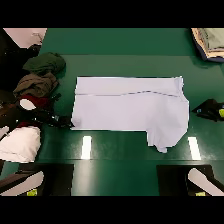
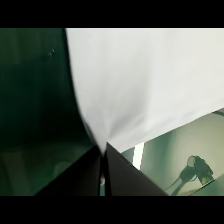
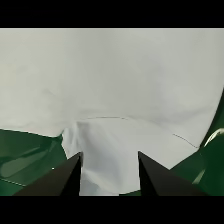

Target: Fold the shirts.

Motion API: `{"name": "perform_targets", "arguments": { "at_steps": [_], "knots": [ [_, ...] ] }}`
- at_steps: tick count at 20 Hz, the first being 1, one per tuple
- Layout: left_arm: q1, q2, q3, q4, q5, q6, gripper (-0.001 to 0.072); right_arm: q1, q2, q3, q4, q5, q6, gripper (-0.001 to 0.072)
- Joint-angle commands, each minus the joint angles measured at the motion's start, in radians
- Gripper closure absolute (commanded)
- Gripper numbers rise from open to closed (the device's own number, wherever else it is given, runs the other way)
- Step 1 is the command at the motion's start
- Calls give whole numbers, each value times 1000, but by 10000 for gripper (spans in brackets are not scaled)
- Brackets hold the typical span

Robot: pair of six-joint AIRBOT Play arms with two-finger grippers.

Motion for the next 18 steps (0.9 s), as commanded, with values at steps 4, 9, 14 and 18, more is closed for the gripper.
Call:
{"name": "perform_targets", "arguments": {
  "at_steps": [4, 9, 14, 18],
  "knots": [
    [-2, 1, 60, -59, -9, 1, 681, 0, 4, -223, -177, -30, 13, 273],
    [-2, 1, 90, -60, -11, 1, 680, 0, 4, -416, -169, -138, 59, 241],
    [-2, 1, 90, -60, -8, 0, 681, 3, 4, -465, -42, -259, 58, 281],
    [-2, 1, 90, -60, -9, 0, 681, 37, 4, -465, -31, -275, 57, 592]
  ]
}}
